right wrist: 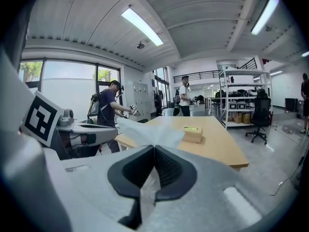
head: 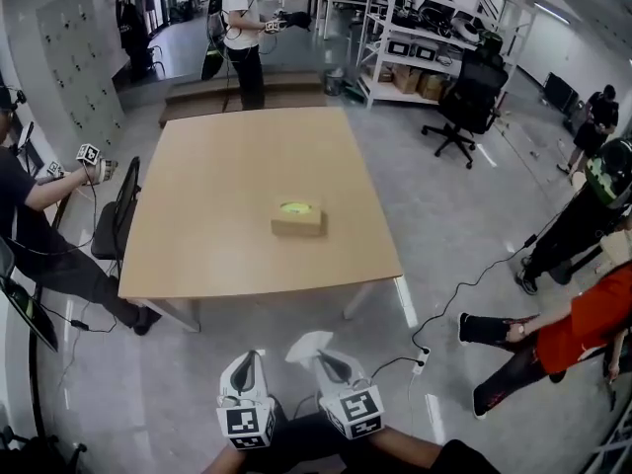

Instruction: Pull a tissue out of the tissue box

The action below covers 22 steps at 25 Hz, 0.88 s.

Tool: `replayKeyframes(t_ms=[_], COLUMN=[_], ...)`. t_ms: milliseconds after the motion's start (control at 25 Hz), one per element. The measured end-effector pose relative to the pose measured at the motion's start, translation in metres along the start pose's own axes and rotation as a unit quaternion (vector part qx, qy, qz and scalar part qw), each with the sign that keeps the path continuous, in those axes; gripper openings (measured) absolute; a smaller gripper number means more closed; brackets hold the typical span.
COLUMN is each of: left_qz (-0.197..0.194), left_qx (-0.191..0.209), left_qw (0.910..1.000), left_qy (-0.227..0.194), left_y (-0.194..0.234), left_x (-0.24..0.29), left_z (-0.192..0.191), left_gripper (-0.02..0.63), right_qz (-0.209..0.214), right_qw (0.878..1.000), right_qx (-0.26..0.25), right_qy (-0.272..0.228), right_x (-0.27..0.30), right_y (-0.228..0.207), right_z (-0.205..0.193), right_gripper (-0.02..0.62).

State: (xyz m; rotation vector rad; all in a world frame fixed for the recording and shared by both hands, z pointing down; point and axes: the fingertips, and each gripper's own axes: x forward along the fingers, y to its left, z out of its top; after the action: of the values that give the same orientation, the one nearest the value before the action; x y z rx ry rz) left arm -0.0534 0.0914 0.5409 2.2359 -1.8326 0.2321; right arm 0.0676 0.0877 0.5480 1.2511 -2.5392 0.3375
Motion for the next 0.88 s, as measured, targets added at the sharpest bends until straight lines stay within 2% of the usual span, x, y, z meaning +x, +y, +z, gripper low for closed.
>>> replayKeyframes(t_ms=[360, 880], left_qz=[0.001, -0.024], left_qx=[-0.004, -0.001], left_qw=[1.0, 0.9997], left_qy=[0.003, -0.002], left_y=[-0.002, 0.007], left_x=[-0.001, 0.007], left_z=[-0.008, 0.004], left_gripper=[0.018, 0.018], right_qz=[-0.006, -0.031], right_qw=[1.0, 0.999], right_qx=[0.009, 0.006], right_qy=[0.002, -0.001], right_x=[-0.007, -0.004], right_y=[-0.002, 0.0], right_z=[-0.009, 0.005], right_gripper=[-0.008, -0.008])
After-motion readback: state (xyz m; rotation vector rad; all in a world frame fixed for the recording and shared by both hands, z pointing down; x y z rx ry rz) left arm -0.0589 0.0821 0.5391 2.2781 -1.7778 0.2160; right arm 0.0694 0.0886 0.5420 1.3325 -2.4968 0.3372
